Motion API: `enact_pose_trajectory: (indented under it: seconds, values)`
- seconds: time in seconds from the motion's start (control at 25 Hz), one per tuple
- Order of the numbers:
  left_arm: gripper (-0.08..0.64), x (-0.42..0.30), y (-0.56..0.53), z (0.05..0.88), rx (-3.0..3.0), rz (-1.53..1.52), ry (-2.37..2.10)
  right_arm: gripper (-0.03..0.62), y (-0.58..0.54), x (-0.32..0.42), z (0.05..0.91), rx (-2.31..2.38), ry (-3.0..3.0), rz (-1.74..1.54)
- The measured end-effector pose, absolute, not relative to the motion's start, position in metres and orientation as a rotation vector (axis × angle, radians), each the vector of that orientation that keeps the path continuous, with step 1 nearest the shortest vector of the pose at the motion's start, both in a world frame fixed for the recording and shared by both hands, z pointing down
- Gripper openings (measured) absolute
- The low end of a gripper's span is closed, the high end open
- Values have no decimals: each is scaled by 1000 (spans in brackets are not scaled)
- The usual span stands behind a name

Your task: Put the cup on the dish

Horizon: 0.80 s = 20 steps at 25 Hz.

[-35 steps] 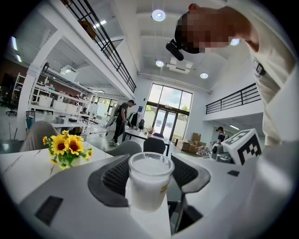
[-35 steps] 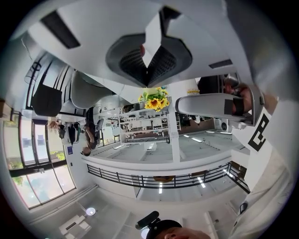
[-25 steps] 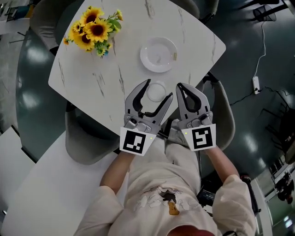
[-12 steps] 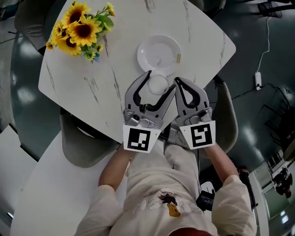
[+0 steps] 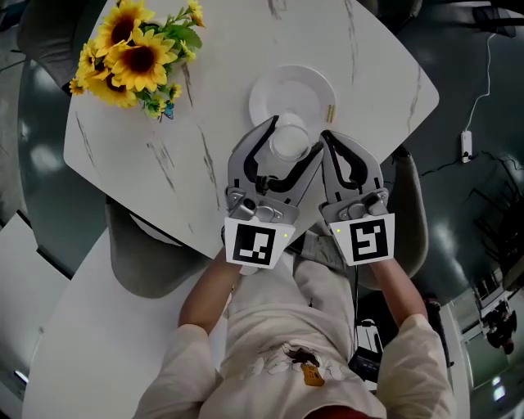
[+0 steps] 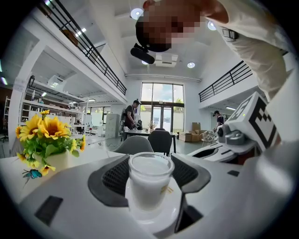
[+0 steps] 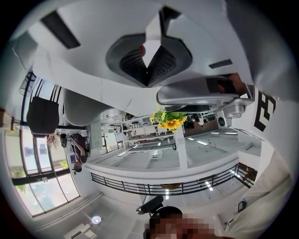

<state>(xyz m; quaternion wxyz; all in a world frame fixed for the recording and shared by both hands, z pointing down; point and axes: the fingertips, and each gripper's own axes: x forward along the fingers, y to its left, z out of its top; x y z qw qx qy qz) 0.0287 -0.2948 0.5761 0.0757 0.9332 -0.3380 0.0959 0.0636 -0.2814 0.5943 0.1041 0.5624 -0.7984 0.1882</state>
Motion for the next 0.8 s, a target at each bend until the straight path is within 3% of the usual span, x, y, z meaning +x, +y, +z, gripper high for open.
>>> enact_pose_trajectory:
  seconds: [0.8]
  values:
    - [280, 37, -320, 616, 2794, 320, -996, 5, -302, 76, 623, 1666, -2343, 596]
